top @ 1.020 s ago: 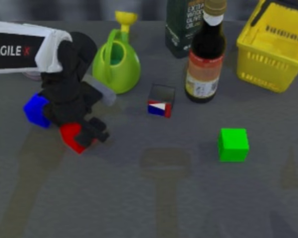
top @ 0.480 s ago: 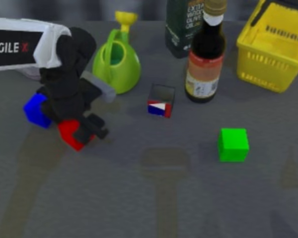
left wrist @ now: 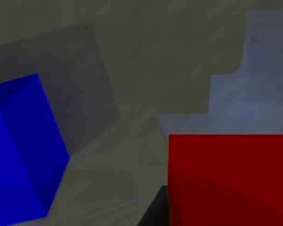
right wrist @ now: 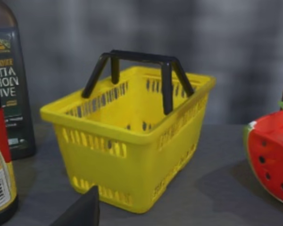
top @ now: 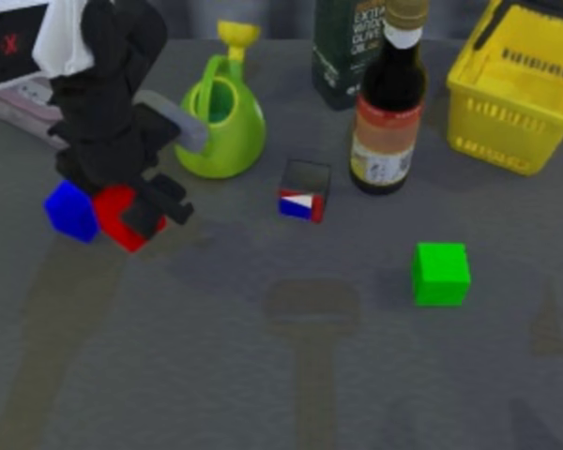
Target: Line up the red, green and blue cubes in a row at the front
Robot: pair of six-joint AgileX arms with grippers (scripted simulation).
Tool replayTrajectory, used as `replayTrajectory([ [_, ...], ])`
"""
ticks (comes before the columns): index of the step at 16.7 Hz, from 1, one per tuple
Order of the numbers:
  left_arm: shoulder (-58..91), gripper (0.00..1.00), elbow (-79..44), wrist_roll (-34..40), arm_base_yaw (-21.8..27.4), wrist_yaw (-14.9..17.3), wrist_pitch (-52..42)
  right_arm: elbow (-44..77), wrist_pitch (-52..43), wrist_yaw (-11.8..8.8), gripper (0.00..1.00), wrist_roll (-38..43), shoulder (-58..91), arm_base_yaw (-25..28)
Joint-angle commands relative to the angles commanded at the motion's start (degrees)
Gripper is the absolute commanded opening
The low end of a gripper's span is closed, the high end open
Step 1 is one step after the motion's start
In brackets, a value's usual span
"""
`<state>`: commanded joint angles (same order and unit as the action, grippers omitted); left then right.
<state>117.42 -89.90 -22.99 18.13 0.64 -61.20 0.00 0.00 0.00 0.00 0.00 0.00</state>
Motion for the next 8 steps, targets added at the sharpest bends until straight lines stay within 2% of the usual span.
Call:
replayTrajectory([
  [5,0.10,0.00,0.29,0.67,0.70,-0.05,0.12,0.00,0.00,0.00,1.00,0.00,0.00,0.00],
  [8,-1.04,0.00,1.55,6.28,3.00,-0.21,-0.02,0.00,0.00,0.00,1.00,0.00,0.00,0.00],
])
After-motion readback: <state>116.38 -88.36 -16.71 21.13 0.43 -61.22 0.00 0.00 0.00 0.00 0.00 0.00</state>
